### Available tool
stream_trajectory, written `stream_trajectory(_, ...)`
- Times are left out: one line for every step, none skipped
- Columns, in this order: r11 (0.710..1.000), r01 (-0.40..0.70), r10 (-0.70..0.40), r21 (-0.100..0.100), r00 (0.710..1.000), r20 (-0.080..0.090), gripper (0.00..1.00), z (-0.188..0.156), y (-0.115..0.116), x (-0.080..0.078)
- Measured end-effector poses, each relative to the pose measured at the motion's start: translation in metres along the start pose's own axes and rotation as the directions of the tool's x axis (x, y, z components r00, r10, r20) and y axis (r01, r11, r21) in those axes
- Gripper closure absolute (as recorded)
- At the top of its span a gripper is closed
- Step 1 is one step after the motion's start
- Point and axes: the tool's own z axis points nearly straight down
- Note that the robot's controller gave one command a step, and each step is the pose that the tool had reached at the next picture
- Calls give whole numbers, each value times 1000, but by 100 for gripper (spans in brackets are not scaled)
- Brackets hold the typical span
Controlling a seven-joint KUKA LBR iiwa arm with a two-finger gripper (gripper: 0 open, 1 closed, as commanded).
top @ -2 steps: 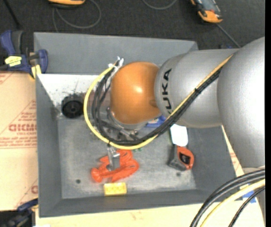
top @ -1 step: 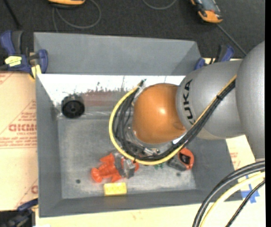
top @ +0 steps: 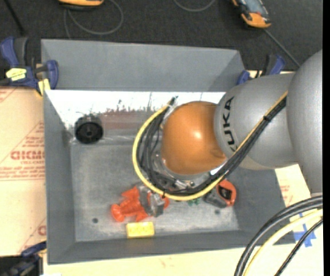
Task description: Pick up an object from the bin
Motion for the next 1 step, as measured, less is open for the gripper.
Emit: stream_trajectory(999, -39, 39, 1, 999, -1, 100, -5, 10, 10)
